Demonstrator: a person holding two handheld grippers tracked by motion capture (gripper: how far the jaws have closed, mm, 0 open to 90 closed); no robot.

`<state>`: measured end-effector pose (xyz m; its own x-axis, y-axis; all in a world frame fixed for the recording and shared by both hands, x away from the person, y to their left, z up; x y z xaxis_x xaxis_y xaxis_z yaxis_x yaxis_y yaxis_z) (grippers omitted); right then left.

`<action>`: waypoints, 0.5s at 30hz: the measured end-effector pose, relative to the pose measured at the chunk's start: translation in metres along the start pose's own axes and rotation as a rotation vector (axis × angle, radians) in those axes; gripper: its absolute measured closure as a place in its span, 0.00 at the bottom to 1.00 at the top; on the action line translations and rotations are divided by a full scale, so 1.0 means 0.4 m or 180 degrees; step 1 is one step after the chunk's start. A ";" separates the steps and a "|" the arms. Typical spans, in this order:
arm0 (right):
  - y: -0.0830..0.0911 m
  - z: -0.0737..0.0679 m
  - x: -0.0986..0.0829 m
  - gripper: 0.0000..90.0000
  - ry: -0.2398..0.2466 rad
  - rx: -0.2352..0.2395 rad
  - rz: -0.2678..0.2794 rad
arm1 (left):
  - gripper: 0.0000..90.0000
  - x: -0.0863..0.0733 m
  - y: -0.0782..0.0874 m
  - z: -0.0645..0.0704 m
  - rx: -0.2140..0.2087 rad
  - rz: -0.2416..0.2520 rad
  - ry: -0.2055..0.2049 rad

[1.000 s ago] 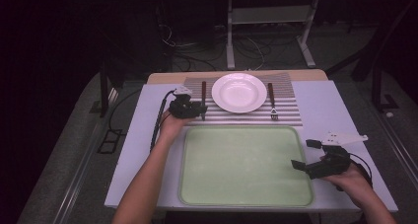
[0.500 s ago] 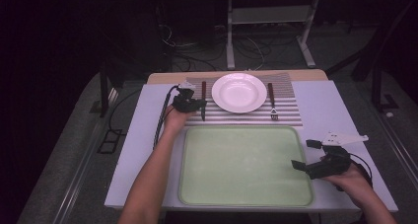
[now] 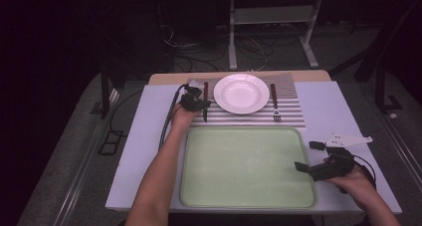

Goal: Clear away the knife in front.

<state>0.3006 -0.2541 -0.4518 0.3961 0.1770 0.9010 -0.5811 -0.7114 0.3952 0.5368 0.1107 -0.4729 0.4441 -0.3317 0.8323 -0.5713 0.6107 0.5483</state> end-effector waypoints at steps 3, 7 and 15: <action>0.000 0.000 -0.001 0.00 -0.0006 0.0002 0.0000 | 0.99 -0.005 -0.008 0.001 0.0023 -0.0061 -0.0026; 0.000 0.000 -0.001 0.00 -0.0005 0.0003 -0.0002 | 0.99 -0.009 -0.016 0.001 0.0028 -0.0091 -0.0021; 0.000 0.001 -0.001 0.00 -0.0010 0.0003 0.0002 | 0.99 -0.020 -0.023 -0.002 0.0038 -0.0155 0.0007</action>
Point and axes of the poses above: each handheld gripper's, and its own axes: y roughly backward along the jaws, x roughly out of its top, z roughly to its right, the point moved 5 cm from there along -y, roughly forward along the jaws, and after that the axes turned 9 degrees about z, right-handed, at the moved point
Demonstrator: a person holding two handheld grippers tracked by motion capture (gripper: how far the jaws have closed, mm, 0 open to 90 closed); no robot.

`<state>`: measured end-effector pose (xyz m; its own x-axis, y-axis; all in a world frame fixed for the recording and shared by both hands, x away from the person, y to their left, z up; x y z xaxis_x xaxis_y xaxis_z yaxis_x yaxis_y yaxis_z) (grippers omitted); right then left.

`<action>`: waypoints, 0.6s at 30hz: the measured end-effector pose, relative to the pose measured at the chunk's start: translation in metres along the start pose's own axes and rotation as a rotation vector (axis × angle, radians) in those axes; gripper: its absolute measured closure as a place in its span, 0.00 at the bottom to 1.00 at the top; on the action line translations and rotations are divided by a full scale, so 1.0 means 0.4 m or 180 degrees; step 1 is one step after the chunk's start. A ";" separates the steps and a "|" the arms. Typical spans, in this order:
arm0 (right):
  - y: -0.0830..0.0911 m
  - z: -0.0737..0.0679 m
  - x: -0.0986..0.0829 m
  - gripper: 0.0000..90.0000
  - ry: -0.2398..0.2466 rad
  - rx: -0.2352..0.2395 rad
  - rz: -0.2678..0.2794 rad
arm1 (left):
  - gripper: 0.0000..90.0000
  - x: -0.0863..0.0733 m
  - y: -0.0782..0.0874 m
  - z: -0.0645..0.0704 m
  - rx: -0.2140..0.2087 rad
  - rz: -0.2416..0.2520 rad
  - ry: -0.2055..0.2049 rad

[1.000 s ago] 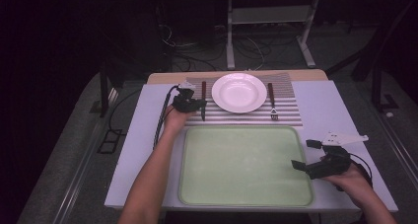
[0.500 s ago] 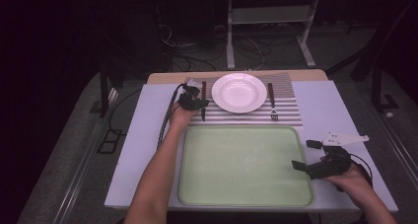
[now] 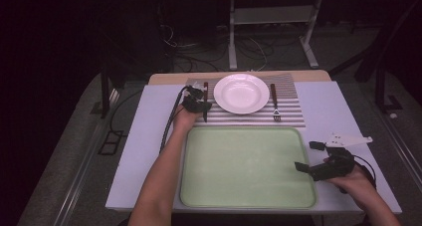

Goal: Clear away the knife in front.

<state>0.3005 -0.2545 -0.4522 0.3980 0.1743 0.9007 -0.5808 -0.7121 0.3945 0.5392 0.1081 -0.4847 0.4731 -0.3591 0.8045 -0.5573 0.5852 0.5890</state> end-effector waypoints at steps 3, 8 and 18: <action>0.000 0.000 0.000 0.00 0.0003 0.0000 0.0000 | 0.99 0.000 0.000 -0.001 0.0001 0.0005 0.0008; 0.000 0.000 0.000 0.00 0.0000 -0.0001 -0.0001 | 0.99 -0.001 0.002 -0.004 0.0003 -0.0013 0.0009; 0.001 0.001 0.000 0.00 0.0001 -0.0007 0.0002 | 0.99 -0.005 0.012 -0.017 0.0052 -0.0054 0.0014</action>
Point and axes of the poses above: each handheld gripper's, and its own axes: y roughly backward along the jaws, x roughly out of its top, z roughly to its right, the point moved 5 cm from there along -y, roughly forward along the jaws, and after that the axes turned 9 degrees about z, right-handed, at the moved point
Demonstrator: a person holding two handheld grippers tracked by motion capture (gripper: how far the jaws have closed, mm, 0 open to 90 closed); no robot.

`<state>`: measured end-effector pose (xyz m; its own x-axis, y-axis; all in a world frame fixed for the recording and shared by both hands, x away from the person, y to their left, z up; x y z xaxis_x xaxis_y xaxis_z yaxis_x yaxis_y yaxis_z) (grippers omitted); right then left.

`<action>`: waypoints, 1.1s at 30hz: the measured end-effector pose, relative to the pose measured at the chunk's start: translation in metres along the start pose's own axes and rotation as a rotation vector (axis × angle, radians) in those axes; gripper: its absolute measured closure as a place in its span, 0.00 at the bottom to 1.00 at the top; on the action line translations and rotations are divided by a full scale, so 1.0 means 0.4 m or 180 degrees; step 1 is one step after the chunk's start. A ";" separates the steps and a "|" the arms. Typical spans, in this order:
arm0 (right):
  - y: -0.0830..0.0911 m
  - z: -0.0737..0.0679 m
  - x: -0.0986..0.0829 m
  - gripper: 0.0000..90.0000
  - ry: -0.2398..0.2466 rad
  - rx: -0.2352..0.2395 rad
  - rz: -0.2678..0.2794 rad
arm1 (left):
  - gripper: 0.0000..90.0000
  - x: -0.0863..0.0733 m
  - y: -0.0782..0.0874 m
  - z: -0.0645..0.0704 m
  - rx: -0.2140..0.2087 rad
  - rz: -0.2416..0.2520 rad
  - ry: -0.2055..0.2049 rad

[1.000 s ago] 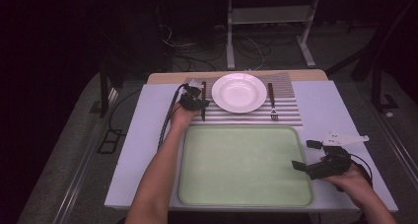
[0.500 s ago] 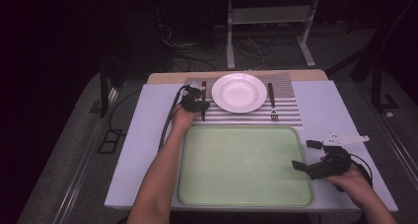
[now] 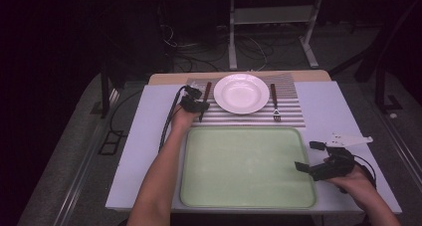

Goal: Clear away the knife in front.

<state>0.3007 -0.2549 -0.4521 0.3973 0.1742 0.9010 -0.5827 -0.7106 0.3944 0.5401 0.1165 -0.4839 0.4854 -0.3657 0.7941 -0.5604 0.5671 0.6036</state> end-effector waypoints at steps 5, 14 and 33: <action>0.000 0.000 0.000 0.00 -0.0002 -0.0002 0.0002 | 0.99 -0.001 0.005 -0.007 0.0019 -0.0004 0.0009; -0.001 0.000 0.000 0.00 -0.0008 -0.0001 0.0004 | 0.99 -0.003 0.019 -0.026 0.0074 -0.0014 0.0045; 0.000 0.002 0.001 0.00 -0.0019 -0.0008 0.0012 | 0.99 -0.016 0.034 -0.052 0.0155 -0.0066 0.0066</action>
Point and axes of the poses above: each handheld gripper's, and its own axes: y roughly backward along the jaws, x roughly out of its top, z roughly to its right, the point moved 5 cm from there along -y, roughly forward along the jaws, and after that the axes turned 9 degrees about z, right-handed, at the moved point
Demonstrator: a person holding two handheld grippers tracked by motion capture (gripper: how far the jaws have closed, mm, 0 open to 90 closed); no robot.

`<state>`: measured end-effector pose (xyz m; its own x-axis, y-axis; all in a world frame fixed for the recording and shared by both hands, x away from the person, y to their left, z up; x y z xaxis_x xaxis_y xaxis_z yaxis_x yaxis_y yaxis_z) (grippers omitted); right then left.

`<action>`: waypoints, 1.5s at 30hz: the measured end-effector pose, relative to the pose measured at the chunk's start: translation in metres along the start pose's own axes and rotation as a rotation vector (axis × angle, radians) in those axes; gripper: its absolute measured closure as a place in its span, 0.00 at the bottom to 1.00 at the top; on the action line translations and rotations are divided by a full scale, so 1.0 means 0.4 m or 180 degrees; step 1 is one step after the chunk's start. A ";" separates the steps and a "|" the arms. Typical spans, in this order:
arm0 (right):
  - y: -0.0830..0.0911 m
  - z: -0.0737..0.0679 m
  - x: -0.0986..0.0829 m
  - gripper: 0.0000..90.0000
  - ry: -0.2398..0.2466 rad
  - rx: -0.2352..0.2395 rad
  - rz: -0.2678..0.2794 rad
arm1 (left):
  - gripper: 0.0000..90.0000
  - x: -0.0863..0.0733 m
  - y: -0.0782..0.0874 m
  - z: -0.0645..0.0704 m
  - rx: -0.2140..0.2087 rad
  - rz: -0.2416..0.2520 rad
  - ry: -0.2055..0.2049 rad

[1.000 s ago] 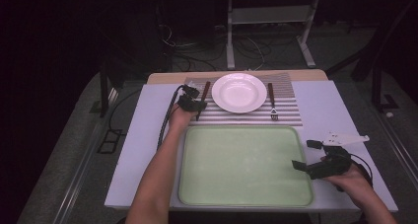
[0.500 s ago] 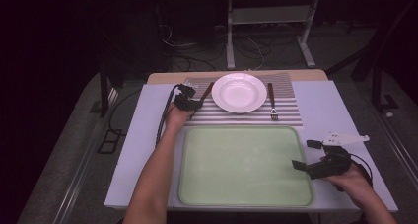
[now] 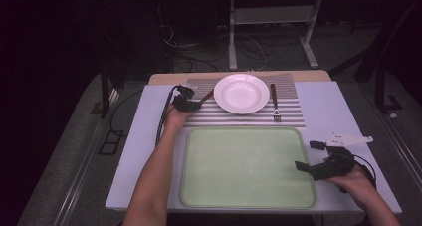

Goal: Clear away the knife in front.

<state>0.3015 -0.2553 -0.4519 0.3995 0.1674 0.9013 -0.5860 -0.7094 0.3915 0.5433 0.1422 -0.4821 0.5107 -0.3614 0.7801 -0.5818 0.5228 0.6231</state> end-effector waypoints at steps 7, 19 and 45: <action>0.000 -0.001 0.000 0.00 0.0006 0.0002 0.0001 | 0.99 -0.002 0.000 -0.002 -0.0011 0.0023 0.0024; -0.002 -0.002 -0.001 0.00 0.0008 0.0014 -0.0009 | 0.92 0.033 -0.001 0.009 -0.0111 0.0173 0.0040; 0.007 0.005 -0.002 0.00 -0.0052 0.0015 0.0040 | 0.77 0.101 -0.066 -0.010 0.0021 0.0063 -0.0168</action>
<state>0.3011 -0.2586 -0.4518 0.4037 0.1473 0.9030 -0.5876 -0.7147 0.3793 0.5817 0.1168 -0.4674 0.4651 -0.3913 0.7941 -0.5957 0.5251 0.6077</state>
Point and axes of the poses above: each handheld gripper's, and its own axes: y roughly backward along the jaws, x roughly out of its top, z roughly to its right, the point moved 5 cm from there along -y, roughly forward along the jaws, and after that the axes turned 9 degrees about z, right-handed, at the moved point
